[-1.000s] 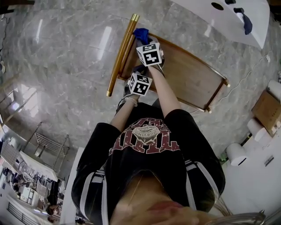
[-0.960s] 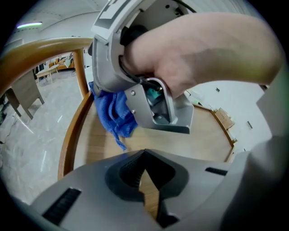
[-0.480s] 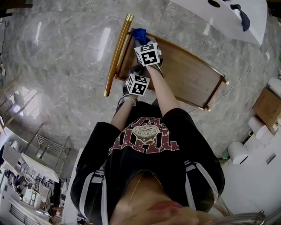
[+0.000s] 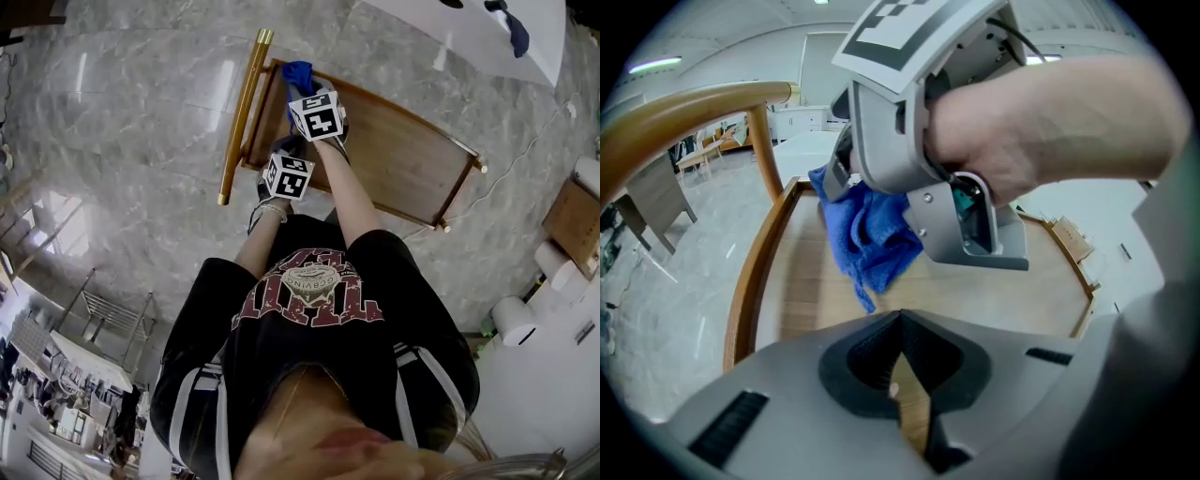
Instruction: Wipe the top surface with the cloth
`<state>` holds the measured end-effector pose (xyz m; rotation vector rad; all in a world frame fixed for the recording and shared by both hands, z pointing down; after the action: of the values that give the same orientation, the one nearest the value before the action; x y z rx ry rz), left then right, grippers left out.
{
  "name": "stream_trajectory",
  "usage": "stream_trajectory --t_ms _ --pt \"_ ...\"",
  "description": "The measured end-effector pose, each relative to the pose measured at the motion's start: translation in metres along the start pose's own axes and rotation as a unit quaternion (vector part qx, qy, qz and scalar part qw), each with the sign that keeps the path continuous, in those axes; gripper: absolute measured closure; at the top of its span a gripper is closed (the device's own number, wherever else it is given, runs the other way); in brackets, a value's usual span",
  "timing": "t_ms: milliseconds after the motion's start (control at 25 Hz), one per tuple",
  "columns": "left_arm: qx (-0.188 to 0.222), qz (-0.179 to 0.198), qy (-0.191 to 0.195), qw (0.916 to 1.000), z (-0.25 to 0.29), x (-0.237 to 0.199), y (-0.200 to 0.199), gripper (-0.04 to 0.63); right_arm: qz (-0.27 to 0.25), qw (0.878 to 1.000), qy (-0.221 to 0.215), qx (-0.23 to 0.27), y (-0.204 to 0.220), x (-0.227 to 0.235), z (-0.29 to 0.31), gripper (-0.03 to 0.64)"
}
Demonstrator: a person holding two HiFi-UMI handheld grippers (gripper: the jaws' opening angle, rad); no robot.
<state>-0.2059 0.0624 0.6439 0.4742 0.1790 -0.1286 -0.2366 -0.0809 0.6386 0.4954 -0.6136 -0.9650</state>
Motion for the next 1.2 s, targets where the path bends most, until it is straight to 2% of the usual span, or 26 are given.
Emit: stream_trajectory --t_ms 480,1200 --pt "-0.002 0.009 -0.021 0.9997 0.0 0.004 0.001 0.546 0.011 1.0 0.011 0.002 0.018 0.021 -0.022 0.56" --pt "-0.014 0.018 -0.031 0.9993 0.002 0.007 -0.001 0.546 0.034 0.999 0.039 0.002 0.048 0.057 -0.059 0.56"
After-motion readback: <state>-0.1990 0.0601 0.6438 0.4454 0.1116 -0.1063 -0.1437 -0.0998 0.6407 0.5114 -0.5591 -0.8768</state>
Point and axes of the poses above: the fingertips, and each gripper's own axes: z forward along the fingers, x to its right, y out of its underside, the point moved 8 cm from there along -z, backward along the fingers, and after that the axes turned 2 degrees about -y, right-handed, at the moved point
